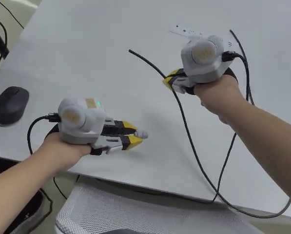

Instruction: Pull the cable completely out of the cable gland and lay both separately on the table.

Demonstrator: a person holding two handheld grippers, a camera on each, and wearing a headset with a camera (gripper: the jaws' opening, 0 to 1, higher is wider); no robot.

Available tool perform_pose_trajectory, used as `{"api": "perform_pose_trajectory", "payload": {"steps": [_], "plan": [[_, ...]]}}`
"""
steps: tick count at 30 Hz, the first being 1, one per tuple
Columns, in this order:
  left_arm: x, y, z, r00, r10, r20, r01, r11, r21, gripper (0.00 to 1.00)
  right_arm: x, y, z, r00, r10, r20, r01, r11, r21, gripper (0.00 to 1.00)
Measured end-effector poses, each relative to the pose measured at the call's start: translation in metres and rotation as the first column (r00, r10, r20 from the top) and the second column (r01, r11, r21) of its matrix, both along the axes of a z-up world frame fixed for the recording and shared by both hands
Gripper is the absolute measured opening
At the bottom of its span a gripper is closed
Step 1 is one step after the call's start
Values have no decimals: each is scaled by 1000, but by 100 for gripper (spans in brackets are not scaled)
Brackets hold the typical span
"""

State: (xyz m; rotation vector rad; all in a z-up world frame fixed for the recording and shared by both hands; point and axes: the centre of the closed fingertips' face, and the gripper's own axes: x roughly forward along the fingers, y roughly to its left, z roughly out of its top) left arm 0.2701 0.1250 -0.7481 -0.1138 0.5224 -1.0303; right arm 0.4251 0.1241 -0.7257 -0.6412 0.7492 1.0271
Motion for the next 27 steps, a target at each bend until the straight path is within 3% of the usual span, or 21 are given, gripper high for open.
{"api": "perform_pose_trajectory", "payload": {"steps": [5, 9, 16, 22, 27], "plan": [[4, 6, -10, 1000, 29, 0, -29, 1000, 10, 15, 2, 18, -16, 998, 67, -4, -67, 997, -44, 0], [4, 11, -19, 999, 47, -1, -46, 999, 24, 15, -7, 30, -27, 993, 119, -19, -119, 991, -59, 0], [3, 17, -36, 998, 68, 3, -68, 996, 63, 15, -28, 51, -58, 973, 224, -60, -229, 969, -93, 0], [4, 24, -50, 996, 86, 9, -86, 991, 99, 15, -42, 65, -78, 946, 317, -69, -324, 938, -125, 0], [7, 29, -53, 994, 108, 9, -108, 989, 102, 15, -46, 70, -85, 943, 323, -81, -331, 936, -120, 0]]}}
